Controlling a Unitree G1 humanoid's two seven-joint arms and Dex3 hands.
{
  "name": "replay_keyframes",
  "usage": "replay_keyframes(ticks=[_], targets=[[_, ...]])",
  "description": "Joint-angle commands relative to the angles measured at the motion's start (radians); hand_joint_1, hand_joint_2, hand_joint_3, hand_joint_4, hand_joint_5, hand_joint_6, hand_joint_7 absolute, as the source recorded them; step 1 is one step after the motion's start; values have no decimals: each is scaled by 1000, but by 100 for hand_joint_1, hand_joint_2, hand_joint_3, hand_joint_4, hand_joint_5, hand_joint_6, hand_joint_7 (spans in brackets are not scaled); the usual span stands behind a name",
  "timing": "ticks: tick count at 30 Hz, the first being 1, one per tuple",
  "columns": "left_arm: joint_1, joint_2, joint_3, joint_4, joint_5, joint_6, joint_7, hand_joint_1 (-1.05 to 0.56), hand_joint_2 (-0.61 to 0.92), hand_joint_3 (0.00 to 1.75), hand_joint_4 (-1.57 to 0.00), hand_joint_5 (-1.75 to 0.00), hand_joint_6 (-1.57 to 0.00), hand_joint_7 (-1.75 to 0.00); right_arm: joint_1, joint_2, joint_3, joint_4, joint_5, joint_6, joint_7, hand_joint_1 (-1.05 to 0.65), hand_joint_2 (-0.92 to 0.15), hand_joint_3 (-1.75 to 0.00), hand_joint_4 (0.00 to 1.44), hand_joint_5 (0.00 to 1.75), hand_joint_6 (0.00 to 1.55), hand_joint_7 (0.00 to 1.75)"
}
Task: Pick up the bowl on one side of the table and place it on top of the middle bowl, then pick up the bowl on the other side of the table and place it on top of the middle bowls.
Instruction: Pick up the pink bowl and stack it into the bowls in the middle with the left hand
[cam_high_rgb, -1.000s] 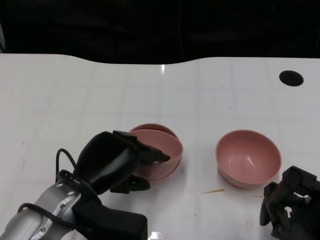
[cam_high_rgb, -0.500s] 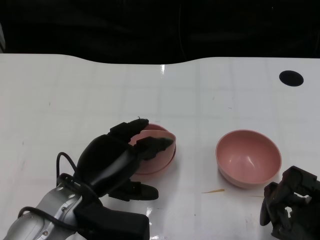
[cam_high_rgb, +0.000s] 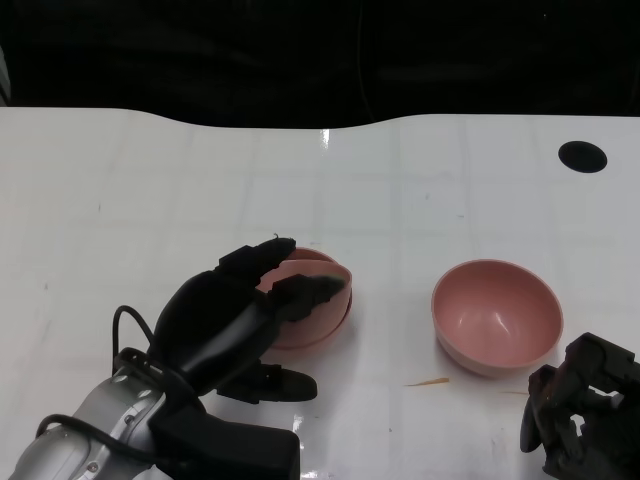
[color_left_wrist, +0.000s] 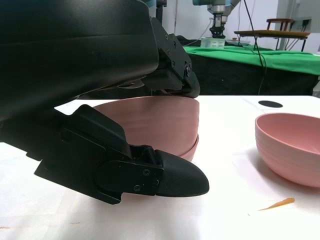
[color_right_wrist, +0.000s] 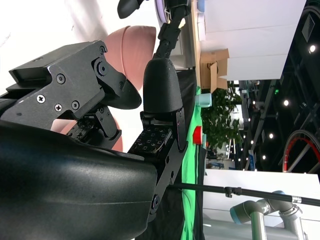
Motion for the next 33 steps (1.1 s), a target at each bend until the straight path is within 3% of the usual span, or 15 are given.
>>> replay_keyframes(ticks=[1,17,33], targets=[[2,13,-7,21,12,8,-1,-89,92,37,-21,-2,-47,-2,9,-11,-6,-13,3,6,-8,-4,-62,-109,93,167,87,141],[-14,8,-26,114,11,-7,30,-87,92,39,-21,-1,-47,0,14,-9,-6,-20,8,6,-5,-4,-63,-107,92,167,87,141],[17,29,7,-49,9,-20,59,-87,92,42,-17,0,-46,0,6,-14,-10,-6,13,0,5,-5,-63,-108,93,169,87,142]])
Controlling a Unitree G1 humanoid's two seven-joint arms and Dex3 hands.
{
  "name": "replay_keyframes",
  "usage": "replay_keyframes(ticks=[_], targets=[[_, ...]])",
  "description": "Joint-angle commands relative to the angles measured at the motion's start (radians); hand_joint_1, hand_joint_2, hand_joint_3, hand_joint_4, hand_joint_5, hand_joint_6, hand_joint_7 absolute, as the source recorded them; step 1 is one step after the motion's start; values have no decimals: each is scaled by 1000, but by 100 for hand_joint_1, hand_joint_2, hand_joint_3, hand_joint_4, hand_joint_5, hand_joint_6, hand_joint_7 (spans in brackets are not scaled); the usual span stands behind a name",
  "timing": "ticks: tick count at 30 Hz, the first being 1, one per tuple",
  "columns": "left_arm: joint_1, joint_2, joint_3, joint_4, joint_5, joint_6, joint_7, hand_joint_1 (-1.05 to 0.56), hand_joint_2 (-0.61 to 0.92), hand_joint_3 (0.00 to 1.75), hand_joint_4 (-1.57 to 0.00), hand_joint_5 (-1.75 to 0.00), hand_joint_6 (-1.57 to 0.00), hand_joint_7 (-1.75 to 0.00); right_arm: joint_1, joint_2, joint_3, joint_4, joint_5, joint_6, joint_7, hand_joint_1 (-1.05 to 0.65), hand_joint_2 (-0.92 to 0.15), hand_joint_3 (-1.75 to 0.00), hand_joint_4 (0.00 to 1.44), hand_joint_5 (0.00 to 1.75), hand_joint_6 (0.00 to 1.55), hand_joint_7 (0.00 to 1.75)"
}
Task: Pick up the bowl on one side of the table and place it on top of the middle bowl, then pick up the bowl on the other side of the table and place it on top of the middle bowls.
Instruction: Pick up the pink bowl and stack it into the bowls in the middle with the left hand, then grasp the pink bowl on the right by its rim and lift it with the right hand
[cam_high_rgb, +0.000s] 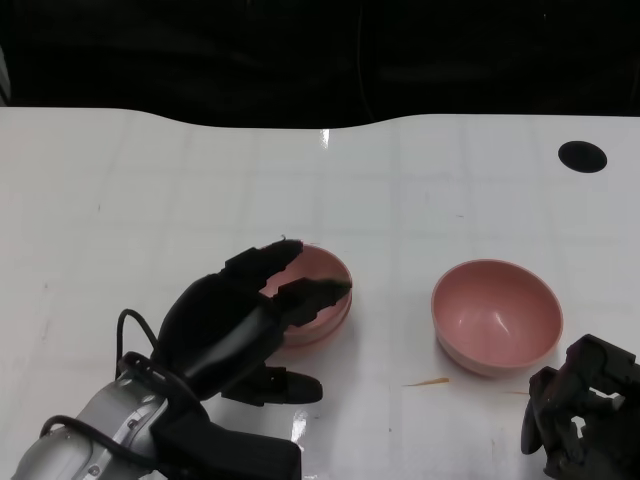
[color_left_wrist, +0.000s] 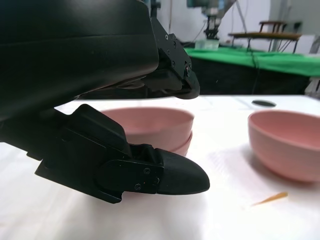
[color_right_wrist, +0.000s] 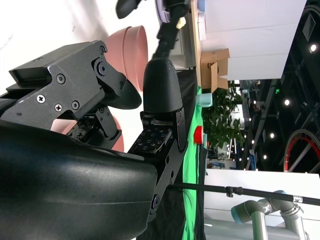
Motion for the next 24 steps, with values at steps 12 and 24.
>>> replay_keyframes(ticks=[12,24], targets=[[198,14,236,-208,-594,-138,-197,-41,90,4,-65,-17,-66,-4,-4,-11,-12,-2,19,6,2,-4,-67,-101,93,168,86,141],[417,-65,470,-373,-1422,130,-592,-5,78,78,-34,-161,-54,-99,-18,-26,-21,15,24,1,23,-4,-63,-111,90,174,83,147]])
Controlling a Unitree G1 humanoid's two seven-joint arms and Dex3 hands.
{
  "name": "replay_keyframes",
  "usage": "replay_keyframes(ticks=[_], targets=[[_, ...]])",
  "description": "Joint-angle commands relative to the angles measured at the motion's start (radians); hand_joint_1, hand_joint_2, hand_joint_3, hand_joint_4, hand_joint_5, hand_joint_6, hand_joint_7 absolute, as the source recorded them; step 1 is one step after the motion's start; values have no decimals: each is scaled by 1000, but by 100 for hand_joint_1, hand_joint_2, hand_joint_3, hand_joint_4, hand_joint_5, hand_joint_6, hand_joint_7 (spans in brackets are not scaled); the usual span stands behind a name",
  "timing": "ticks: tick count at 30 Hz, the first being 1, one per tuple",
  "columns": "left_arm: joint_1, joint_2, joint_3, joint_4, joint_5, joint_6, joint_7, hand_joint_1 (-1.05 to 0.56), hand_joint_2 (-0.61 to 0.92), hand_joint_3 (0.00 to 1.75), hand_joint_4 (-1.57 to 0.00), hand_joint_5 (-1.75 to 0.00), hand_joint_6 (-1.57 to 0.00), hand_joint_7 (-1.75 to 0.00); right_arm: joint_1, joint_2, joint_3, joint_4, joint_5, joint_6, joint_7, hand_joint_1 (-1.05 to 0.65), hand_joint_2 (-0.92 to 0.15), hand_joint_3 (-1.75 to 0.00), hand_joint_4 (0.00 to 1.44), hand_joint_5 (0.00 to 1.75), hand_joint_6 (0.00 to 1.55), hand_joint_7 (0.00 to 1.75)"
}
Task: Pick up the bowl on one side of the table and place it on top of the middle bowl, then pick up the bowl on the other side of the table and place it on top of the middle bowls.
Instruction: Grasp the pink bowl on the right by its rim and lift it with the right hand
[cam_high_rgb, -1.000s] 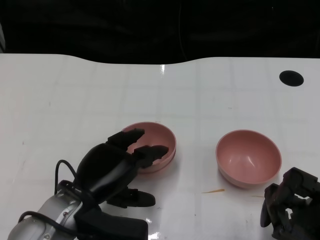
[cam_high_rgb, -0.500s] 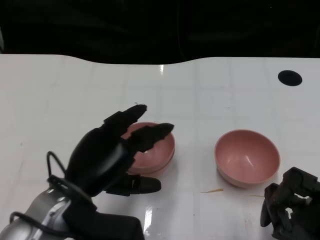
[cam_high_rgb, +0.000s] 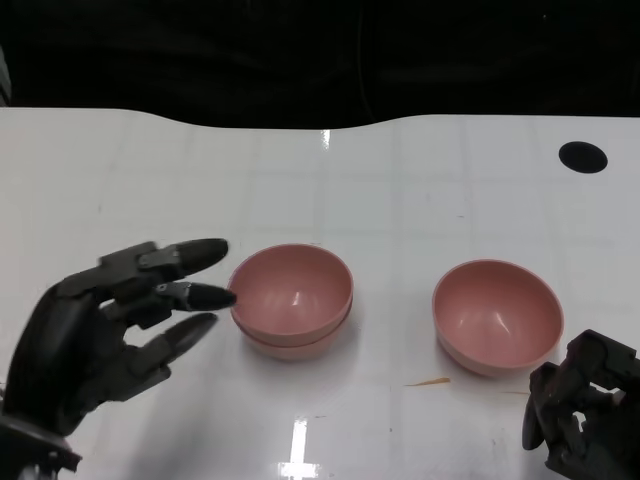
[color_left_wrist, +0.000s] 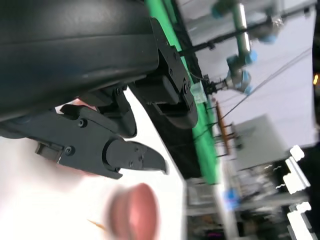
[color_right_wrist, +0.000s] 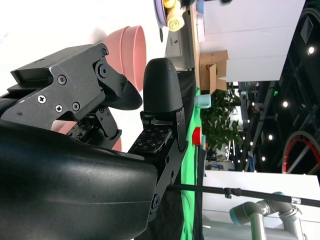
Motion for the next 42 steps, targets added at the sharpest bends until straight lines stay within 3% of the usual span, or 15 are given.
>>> replay_keyframes(ticks=[1,2,4,7,10,12,17,21,24,26,31,36,39,40,42], targets=[[54,-9,70,-41,-140,81,-88,-3,75,90,-32,-167,-43,-126,-1,-19,-16,8,14,-8,7,-4,-63,-111,90,174,83,147],[65,-12,87,-44,-165,100,-110,-1,72,98,-32,-171,-34,-145,-1,-20,-17,8,14,-7,7,-4,-63,-111,90,173,83,148],[93,-17,127,-39,-209,124,-159,-1,63,115,-35,-174,-22,-167,-1,-23,-18,8,12,-11,8,-4,-64,-109,91,172,83,148],[140,-27,177,-49,-223,143,-191,-3,36,153,-45,-175,-20,-174,-5,-25,-23,13,13,-19,10,-3,-66,-106,92,171,83,147],[188,-47,213,-71,-215,147,-191,6,32,171,-55,-175,-29,-175,-11,-28,-30,23,16,-25,15,-4,-66,-105,92,171,83,147],[210,-62,227,-86,-205,156,-182,10,37,168,-57,-175,-32,-175,-15,-28,-35,30,14,-30,15,-4,-65,-106,92,172,83,147],[249,-101,244,-113,-196,192,-159,17,51,168,-53,-175,-19,-175,-28,-31,-43,44,37,-34,40,-3,-64,-111,91,174,82,151],[268,-130,252,-126,-165,197,-141,22,65,159,-57,-175,-24,-175,-29,-35,-47,41,48,-23,49,-4,-63,-113,91,175,82,151],[279,-151,248,-133,-96,183,-102,23,85,130,-81,-175,-48,-175,-33,-39,-51,52,51,-30,57,-4,-63,-113,91,174,82,151],[276,-158,252,-127,-67,171,-99,25,86,128,-100,-175,-67,-175,-35,-40,-53,54,51,-35,60,-4,-62,-113,90,174,82,150],[278,-169,256,-133,7,167,-79,26,81,134,-111,-175,-80,-175,-42,-10,-66,80,-12,-159,6,0,-58,-114,92,171,82,149],[284,-173,249,-149,46,175,-69,28,79,135,-110,-175,-78,-175,-81,45,-133,167,-278,-525,-151,3,-52,-122,92,159,85,136],[281,-170,246,-144,58,170,-81,29,79,135,-109,-175,-77,-175,-99,52,-185,176,-447,-663,-234,-9,-69,-80,85,141,88,106],[280,-170,246,-141,55,170,-86,29,79,135,-109,-175,-77,-175,-105,54,-202,177,-498,-693,-260,-21,-80,-53,83,127,91,79],[279,-169,246,-136,51,167,-98,30,79,136,-109,-175,-77,-175,-102,58,-230,143,-602,-726,-304,-32,-89,-32,81,106,95,48]])
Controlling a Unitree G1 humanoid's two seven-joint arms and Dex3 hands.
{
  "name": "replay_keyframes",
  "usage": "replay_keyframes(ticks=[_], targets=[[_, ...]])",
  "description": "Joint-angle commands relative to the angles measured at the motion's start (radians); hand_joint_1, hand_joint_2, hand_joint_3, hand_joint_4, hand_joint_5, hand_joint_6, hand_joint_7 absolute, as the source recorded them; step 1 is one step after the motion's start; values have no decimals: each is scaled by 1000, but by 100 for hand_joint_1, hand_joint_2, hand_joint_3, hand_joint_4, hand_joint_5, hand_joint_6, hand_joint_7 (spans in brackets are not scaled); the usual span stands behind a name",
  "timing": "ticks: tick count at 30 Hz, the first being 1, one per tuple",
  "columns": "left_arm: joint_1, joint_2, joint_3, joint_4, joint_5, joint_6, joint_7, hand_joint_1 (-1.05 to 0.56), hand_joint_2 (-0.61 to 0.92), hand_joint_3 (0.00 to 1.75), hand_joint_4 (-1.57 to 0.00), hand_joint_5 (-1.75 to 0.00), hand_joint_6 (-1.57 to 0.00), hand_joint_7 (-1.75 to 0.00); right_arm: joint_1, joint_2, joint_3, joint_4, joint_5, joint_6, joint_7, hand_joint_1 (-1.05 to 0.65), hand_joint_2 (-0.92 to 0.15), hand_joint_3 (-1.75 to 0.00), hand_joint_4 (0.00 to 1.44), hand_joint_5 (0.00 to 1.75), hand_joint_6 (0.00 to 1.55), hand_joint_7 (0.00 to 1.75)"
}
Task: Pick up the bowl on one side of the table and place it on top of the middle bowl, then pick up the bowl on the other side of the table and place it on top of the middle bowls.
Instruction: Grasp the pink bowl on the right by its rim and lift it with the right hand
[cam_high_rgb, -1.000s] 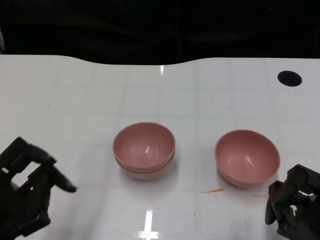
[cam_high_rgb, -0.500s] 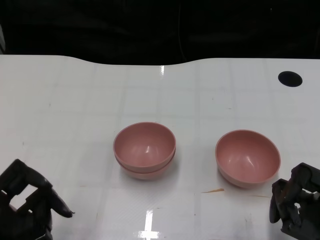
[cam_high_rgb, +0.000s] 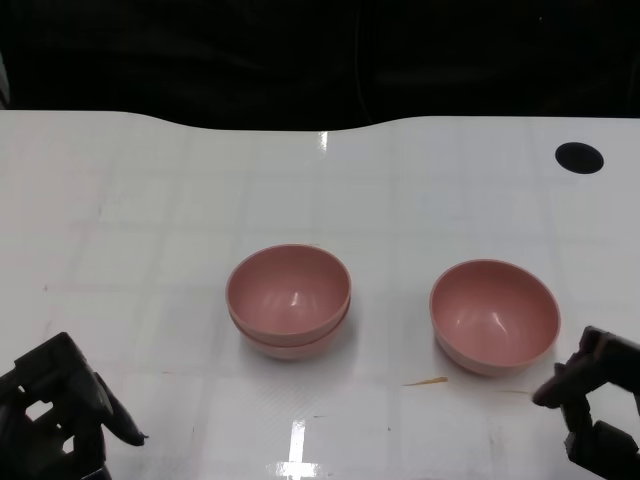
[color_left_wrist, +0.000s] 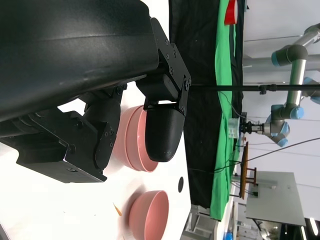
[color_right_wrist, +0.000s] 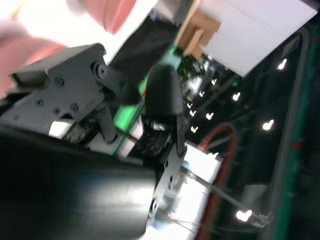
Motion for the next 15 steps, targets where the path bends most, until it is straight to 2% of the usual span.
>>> replay_keyframes(ticks=[1,3,4,7,10,13,15], targets=[[4,7,4,2,1,-11,-19,31,79,136,-109,-175,-77,-175,-1,1,-42,-38,-127,-53,-71,-37,-91,-27,82,83,96,26],[4,7,5,5,8,-15,-22,31,78,136,-110,-175,-77,-175,19,-18,-40,-103,-200,-39,-83,-41,-92,-26,80,56,90,10],[4,7,5,5,9,-15,-23,31,78,137,-110,-175,-77,-175,31,-25,-38,-133,-229,-24,-90,-44,-92,-28,80,37,83,4],[7,11,5,0,19,-11,-20,32,78,136,-109,-175,-76,-175,63,-44,-45,-262,-345,38,-99,-53,-92,-24,78,13,73,1],[6,13,7,5,30,-18,-21,32,78,135,-108,-175,-76,-175,81,-47,-55,-373,-504,117,-144,-64,-92,-22,75,6,66,0],[3,11,10,15,32,-28,-30,34,77,136,-107,-175,-75,-175,90,-67,-34,-473,-658,226,-174,-75,-92,-23,65,1,53,0],[2,10,10,20,33,-33,-34,35,77,137,-106,-175,-75,-175,96,-86,-10,-509,-713,281,-197,-79,-92,-23,60,0,49,0]])
